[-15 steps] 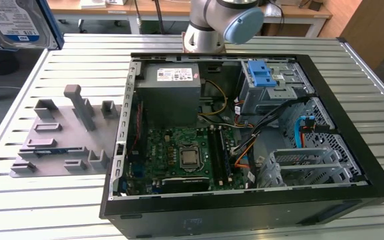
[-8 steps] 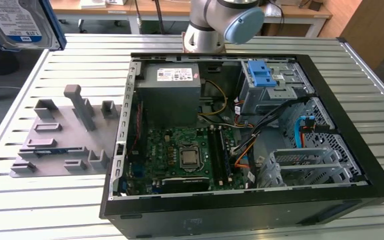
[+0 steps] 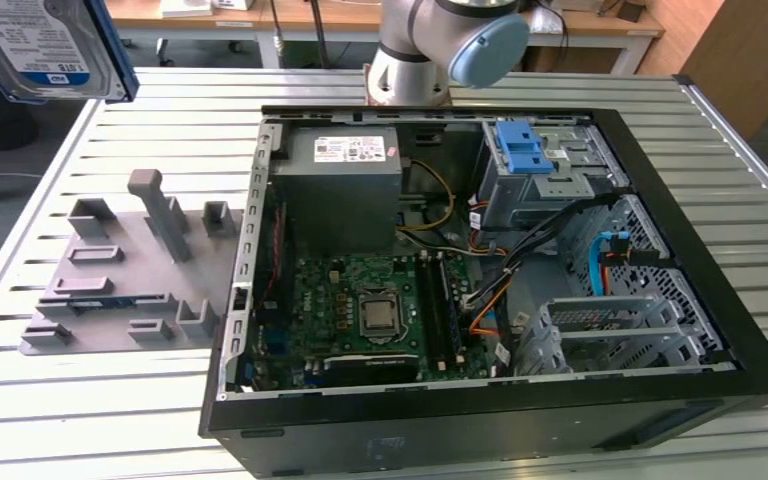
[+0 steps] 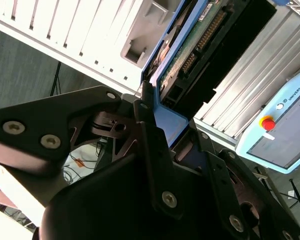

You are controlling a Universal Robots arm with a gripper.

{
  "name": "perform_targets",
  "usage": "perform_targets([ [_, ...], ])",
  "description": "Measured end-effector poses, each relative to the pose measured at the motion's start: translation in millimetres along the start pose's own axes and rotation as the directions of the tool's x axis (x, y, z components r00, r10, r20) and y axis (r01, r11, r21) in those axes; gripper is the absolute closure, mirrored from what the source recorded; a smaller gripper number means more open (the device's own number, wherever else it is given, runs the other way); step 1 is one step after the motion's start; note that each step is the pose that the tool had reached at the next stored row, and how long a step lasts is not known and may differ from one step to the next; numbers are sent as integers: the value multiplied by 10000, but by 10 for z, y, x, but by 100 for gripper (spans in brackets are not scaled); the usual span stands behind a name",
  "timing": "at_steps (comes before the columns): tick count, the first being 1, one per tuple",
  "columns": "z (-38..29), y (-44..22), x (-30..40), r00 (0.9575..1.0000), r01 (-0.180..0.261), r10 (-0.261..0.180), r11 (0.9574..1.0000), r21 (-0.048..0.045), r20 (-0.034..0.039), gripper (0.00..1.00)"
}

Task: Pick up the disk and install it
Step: 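Pick up the disk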

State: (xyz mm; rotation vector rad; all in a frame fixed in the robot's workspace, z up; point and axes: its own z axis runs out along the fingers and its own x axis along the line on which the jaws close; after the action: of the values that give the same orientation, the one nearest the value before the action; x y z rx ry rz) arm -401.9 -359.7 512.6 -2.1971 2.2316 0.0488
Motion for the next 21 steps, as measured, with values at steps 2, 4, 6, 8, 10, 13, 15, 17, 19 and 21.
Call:
perform_targets([
  [2, 0, -1, 0, 10000, 0, 0, 10000, 1, 0, 63],
  [4, 0, -2, 0, 10000, 1, -1, 10000, 0, 0, 63],
  [6, 0, -5, 1, 10000, 1, -1, 10000, 1, 0, 63],
  [8, -1, -16, 4, 10000, 3, -3, 10000, 0, 0, 63],
  [10, -1, -32, 9, 10000, 1, -1, 10000, 0, -1, 63],
  [13, -1, -58, 16, 10000, 1, -1, 10000, 1, 0, 63],
  [15, -2, -69, 16, 10000, 0, 0, 10000, 0, 0, 63],
  [17, -2, -83, 19, 10000, 1, -1, 10000, 0, 0, 63],
  [19, -2, -98, 20, 10000, 1, -1, 10000, 1, 0, 63],
  [21, -2, -113, 22, 10000, 0, 0, 10000, 1, 0, 63],
])
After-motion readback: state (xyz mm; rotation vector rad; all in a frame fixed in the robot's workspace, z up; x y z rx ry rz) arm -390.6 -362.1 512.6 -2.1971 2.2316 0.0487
